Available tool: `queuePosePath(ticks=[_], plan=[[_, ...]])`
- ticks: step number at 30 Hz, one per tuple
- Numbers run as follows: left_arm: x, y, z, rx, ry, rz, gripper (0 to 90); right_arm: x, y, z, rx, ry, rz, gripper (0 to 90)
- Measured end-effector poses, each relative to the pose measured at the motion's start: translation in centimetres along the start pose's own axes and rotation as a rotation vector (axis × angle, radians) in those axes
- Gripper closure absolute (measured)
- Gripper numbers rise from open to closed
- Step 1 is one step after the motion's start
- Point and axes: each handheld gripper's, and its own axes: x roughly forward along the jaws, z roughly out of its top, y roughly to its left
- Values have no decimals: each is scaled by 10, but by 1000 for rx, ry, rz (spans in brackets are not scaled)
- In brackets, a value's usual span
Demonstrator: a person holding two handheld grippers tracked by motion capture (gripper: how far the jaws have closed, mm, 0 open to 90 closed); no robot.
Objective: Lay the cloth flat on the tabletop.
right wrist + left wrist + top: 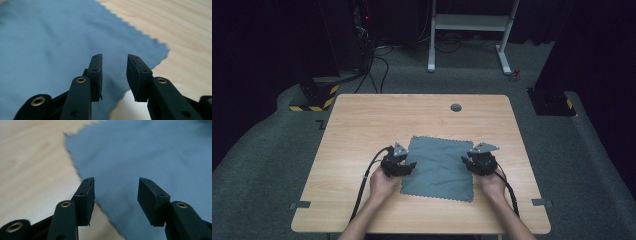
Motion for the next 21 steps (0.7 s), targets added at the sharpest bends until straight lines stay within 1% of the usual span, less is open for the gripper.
queuePosePath(ticks=[1,3,4,6,8,9,10,11,12,13,14,16,18,20,21], plan=[[-5,-6,-6,14,4,-9,480,-3,3,-4,-3,0,8,658],[-10,-10,-12,27,5,-11,481,-8,8,-11,1,-7,15,655],[-11,-12,-14,32,11,-7,481,-9,9,-13,8,-6,21,652],[-11,-13,-17,50,22,9,482,-7,10,-18,4,14,14,638],[-12,-13,-19,34,12,7,485,-3,9,-23,6,31,20,619],[-13,-14,-21,26,7,7,485,-4,7,-26,22,19,34,611],[-13,-15,-22,27,1,10,489,-4,4,-28,41,14,52,603],[-14,-16,-23,34,-2,17,493,-5,3,-29,40,13,57,594],[-15,-17,-24,33,-6,15,503,-5,3,-29,25,8,57,583],[-16,-19,-26,37,-10,23,510,-5,2,-29,15,10,57,567],[-18,-21,-27,39,-14,31,510,-5,0,-29,17,12,60,548],[-20,-24,-32,42,-36,41,521,-3,-4,-29,23,14,77,545],[-21,-24,-37,21,-60,44,531,-2,-6,-28,15,10,81,546],[-23,-25,-39,-11,-61,39,530,-2,-7,-28,19,10,83,547],[-24,-25,-40,-13,-60,40,531,-2,-7,-28,17,10,87,547]])
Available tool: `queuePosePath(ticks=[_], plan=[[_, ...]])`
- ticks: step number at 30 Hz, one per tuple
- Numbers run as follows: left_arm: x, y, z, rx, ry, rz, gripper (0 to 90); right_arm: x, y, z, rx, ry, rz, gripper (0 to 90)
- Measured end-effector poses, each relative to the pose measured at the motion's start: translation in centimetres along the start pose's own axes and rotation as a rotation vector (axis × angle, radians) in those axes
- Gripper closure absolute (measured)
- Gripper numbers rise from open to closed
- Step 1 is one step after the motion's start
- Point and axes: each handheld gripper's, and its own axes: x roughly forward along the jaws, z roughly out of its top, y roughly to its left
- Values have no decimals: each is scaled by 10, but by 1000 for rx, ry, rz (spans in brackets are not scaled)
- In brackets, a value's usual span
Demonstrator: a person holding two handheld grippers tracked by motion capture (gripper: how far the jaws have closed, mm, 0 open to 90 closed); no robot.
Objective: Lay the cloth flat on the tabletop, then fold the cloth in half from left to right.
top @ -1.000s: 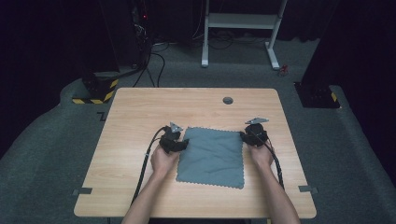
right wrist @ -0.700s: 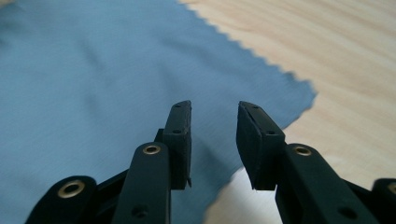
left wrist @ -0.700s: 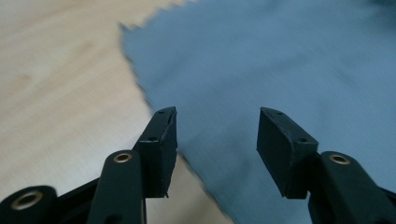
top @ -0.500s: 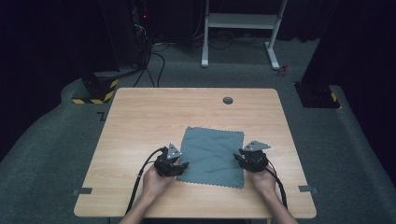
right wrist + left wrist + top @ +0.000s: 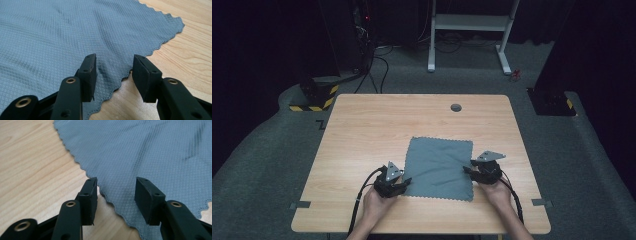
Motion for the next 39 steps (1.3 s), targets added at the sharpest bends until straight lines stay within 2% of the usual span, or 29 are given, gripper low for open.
queuePosePath(ticks=[5,8,12,15,18,22,24,27,31,33,37,39], plan=[[-4,-3,-3,-27,1,-9,527,0,-1,2,1,10,3,546],[-6,-3,-5,-23,4,-14,520,0,0,2,5,8,-7,545],[-5,0,-3,-11,13,-35,461,0,3,1,32,10,-31,515],[-3,3,3,-21,46,-53,432,0,3,0,43,5,-46,474],[-2,8,10,-18,36,-42,429,0,3,1,51,19,-54,456],[5,18,23,-38,18,-35,429,-1,6,3,52,28,-70,493],[12,22,27,-58,23,-36,424,-2,9,3,66,18,-57,527],[24,29,29,-71,23,-14,425,-4,20,8,36,-7,-34,606],[37,38,36,-78,33,14,435,-4,42,20,-43,-39,24,691],[43,43,42,-85,43,15,437,0,56,25,-81,-34,60,713],[55,50,55,-90,71,31,441,13,85,34,-119,-50,142,741],[60,52,60,-90,62,46,449,24,100,39,-158,-36,167,749]])
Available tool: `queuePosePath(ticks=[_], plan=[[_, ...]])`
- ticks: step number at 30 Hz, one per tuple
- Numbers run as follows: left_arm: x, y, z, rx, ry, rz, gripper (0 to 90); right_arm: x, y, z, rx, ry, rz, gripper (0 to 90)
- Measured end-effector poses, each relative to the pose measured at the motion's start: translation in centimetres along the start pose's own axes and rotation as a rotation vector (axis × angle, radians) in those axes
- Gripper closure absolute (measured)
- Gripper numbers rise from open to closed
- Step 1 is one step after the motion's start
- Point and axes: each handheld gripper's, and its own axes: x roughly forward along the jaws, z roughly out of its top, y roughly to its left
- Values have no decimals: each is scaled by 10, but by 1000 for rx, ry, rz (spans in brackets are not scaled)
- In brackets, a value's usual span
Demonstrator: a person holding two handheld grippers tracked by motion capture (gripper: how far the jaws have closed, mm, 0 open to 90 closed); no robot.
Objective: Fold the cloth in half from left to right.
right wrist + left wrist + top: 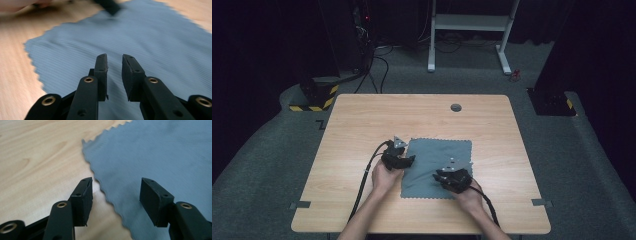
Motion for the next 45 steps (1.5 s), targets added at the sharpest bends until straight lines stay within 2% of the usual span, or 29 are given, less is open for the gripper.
queuePosePath(ticks=[4,6,9,11,14,17,21,25,32,38,45], plan=[[12,4,11,5,35,24,455,21,22,13,-51,18,49,752],[17,8,14,-18,29,22,454,27,32,17,-64,9,73,749],[21,11,16,-28,14,29,457,33,47,23,-94,-2,96,745],[22,12,18,-37,14,37,450,36,58,26,-132,-9,106,743],[25,14,20,-46,15,40,448,43,74,29,-172,5,131,740],[26,17,22,-53,22,52,447,50,85,28,-185,22,156,735],[27,20,23,-63,20,58,442,52,88,27,-165,15,171,683],[29,25,23,-81,12,78,444,50,93,26,-181,23,167,638],[35,30,32,-118,25,92,446,48,97,24,-178,22,160,635],[43,27,37,-105,12,99,472,46,99,22,-161,17,143,688],[47,26,40,-94,-9,82,619,43,101,20,-150,19,117,777]])
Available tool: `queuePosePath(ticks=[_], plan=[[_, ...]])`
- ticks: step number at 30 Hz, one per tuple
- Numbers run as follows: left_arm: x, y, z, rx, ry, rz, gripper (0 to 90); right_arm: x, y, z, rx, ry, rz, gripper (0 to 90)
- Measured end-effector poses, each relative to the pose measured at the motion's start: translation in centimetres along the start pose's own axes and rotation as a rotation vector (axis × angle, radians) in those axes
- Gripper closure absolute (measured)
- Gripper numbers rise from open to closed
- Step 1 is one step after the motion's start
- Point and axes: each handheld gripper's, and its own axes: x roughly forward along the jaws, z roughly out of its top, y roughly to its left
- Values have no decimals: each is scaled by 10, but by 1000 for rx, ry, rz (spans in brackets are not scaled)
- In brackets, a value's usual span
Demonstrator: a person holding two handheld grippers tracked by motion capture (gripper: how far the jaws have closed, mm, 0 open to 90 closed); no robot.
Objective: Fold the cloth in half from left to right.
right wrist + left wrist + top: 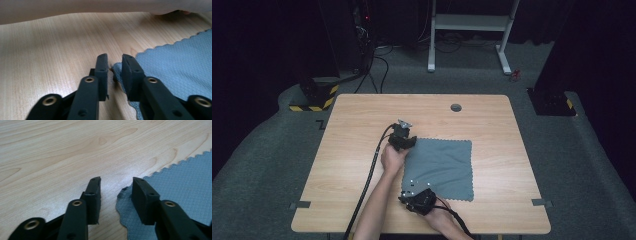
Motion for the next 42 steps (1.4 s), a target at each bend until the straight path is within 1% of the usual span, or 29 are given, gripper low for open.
queuePosePath(ticks=[3,4,6,7,9,10,13,14,15,16,17,21,22,23,25,26,27,28,30,34,35,37,39,42], plan=[[0,0,0,4,-2,-12,700,0,-1,0,0,-1,-11,830],[0,0,0,6,-2,-9,732,0,-1,1,1,4,-19,844],[0,1,0,-1,-3,-23,800,0,1,1,-7,12,-38,885],[0,1,0,-4,-2,-30,830,0,1,1,-15,11,-45,890],[0,2,0,-6,0,-41,872,0,0,1,-8,12,-42,896],[0,3,1,-13,1,-47,886,0,0,1,-7,10,-41,897],[0,7,0,-46,4,-73,897,0,0,0,-2,2,-39,900],[-1,9,0,-47,7,-74,897,0,0,0,-2,4,-39,900],[-2,11,0,-35,12,-70,898,0,0,0,-1,-2,-36,900],[-4,12,-1,-43,12,-78,898,-1,0,-1,1,-2,-34,900],[-6,14,-1,-39,9,-80,898,-1,0,-1,-2,-2,-33,900],[-14,19,0,-55,-12,-97,898,-3,0,-2,-9,-3,-29,900],[-16,20,1,-49,-16,-95,898,-4,0,-1,-4,-4,-27,900],[-17,19,2,-54,-20,-100,898,-4,0,-1,2,-10,-23,900],[-19,20,2,-50,-25,-102,898,-5,-1,0,5,-18,-20,900],[-23,21,4,-54,-39,-112,898,-5,0,0,3,-27,-23,900],[-24,22,4,-52,-42,-110,897,-6,1,1,-5,-36,-24,900],[-25,23,5,-59,-44,-113,897,-7,2,2,-5,-38,-24,900],[-28,26,6,-50,-42,-106,898,-8,4,6,-15,-51,-27,900],[-33,34,6,-63,-30,-91,899,-10,6,13,-30,-64,-22,900],[-35,35,6,-64,-30,-91,899,-9,6,14,-34,-68,-14,900],[-40,38,6,-51,-30,-85,900,-9,6,17,-37,-72,-1,900],[-44,41,6,-48,-31,-83,899,-8,7,19,-25,-78,17,900],[-52,46,7,-61,-43,-84,899,-9,8,23,-22,-106,31,900]])
